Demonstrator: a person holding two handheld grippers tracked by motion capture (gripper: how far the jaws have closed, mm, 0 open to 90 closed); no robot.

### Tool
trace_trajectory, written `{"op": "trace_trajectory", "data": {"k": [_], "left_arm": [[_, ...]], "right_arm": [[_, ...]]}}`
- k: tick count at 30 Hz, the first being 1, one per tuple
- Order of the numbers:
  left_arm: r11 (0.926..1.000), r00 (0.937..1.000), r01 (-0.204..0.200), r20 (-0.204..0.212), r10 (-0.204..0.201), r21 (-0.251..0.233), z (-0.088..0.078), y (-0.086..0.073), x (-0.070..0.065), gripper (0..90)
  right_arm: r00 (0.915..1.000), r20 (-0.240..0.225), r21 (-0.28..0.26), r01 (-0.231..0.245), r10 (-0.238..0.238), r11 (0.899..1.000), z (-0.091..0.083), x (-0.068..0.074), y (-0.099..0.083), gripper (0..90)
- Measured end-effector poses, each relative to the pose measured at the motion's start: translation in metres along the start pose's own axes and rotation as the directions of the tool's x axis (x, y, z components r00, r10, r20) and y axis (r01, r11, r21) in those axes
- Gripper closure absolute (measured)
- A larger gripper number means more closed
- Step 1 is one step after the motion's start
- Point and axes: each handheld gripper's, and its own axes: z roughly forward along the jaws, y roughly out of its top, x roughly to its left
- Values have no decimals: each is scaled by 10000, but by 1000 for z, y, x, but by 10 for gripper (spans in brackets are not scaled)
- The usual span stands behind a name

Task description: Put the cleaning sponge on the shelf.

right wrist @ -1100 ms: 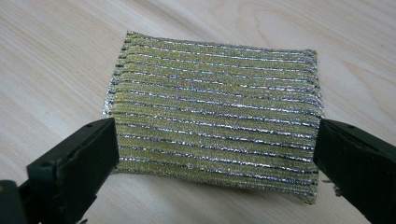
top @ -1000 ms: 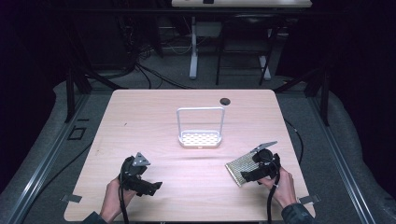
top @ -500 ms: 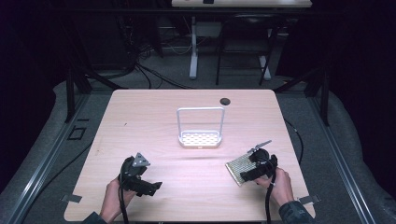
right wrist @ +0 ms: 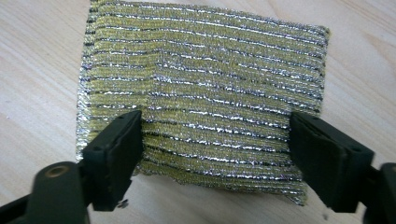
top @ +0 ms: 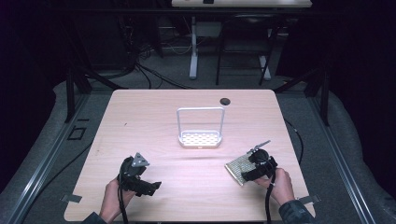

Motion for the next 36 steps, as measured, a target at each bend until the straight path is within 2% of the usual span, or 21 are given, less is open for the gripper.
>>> {"op": "trace_trajectory", "data": {"k": [3, 9, 10, 12, 13, 17, 22, 26, 27, 32, 35, 36], "left_arm": [[10000, 10000, -14, -6, 14, 54, 2, 0, 0, 50], [10000, 10000, -55, -80, 55, 8, -1, 0, 0, 64], [10000, 9999, -20, -100, 20, -1, -1, 0, 0, 64], [10000, 9999, -13, -107, 13, 11, -1, -1, 0, 66], [10000, 10000, -9, -93, 9, 35, -1, 0, 1, 66], [10000, 10000, 58, -66, -58, 50, 1, -1, 3, 69], [10000, 10000, -37, -91, 37, 15, -2, -1, 1, 69], [10000, 10000, -12, -89, 12, -2, -2, -1, 2, 71], [10000, 10000, 8, -76, -8, 2, -2, -1, 3, 74], [9998, 9999, -109, 11, 109, 151, 0, -1, 2, 75], [9997, 9997, -259, -8, 259, -2, -3, -1, -1, 71], [9997, 9997, -244, -32, 244, -43, -3, -1, -1, 58]], "right_arm": [[9998, -106, -43, 146, -147, 9999, -2, 2, 0, 289], [9995, -134, -218, 281, -284, 9994, -5, 5, -1, 389], [9992, -147, -390, 362, -368, 9986, -6, 8, -3, 444], [9988, -75, -495, 476, -480, 9976, -6, 9, -4, 466], [9984, -106, -614, 552, -559, 9966, -7, 10, -5, 510], [9984, -210, -707, 504, -520, 9962, -9, 11, -5, 550], [9979, -381, -809, 500, -532, 9955, -14, 11, -6, 563], [9968, -139, -921, 774, -790, 9927, -19, 13, -8, 562], [9974, -146, -1209, 682, -705, 9903, -23, 12, -8, 563], [9973, -47, -1484, 723, -739, 9863, -32, 14, -6, 562], [9953, 30, -1594, 964, -972, 9825, -35, 19, -5, 561], [9922, 278, -1586, 1240, -1211, 9795, -36, 25, -5, 560]]}}
